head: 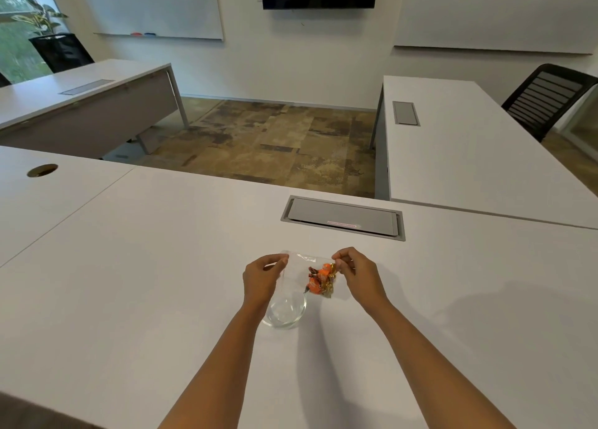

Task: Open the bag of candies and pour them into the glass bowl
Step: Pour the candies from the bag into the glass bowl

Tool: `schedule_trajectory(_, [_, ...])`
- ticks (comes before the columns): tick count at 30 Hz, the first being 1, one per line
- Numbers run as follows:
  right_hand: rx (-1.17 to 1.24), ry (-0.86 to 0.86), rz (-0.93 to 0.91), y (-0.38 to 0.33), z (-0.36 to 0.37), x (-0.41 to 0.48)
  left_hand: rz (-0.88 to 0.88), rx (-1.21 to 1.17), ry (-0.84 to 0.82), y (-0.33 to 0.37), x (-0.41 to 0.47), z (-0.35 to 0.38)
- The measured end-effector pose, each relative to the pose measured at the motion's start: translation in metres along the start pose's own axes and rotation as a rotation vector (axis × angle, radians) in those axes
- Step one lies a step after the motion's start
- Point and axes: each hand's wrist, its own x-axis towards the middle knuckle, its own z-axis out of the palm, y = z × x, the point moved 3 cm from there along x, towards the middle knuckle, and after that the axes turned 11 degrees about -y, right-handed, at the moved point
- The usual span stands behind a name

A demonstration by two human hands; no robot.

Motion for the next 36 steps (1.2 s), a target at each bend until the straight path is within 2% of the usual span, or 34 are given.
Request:
schedule_trajectory(11, [-0.112,-0.041,-0.066,-0.026,0.025,0.003,-0.143,-0.131,0.141,-0.037,0.003,-0.022])
schedule_trajectory(24, [-0.235,-0.069,-0.115,-0.044,0.046,0.004,-0.246,-0.19,0.17,-0.072,0.01,-0.029])
schedule_trajectory(36, [-0.252,-0.008,-0.142,-0.051,0.059,0.004,-0.298,-0.295,0.165,-0.09,0.013,-0.023])
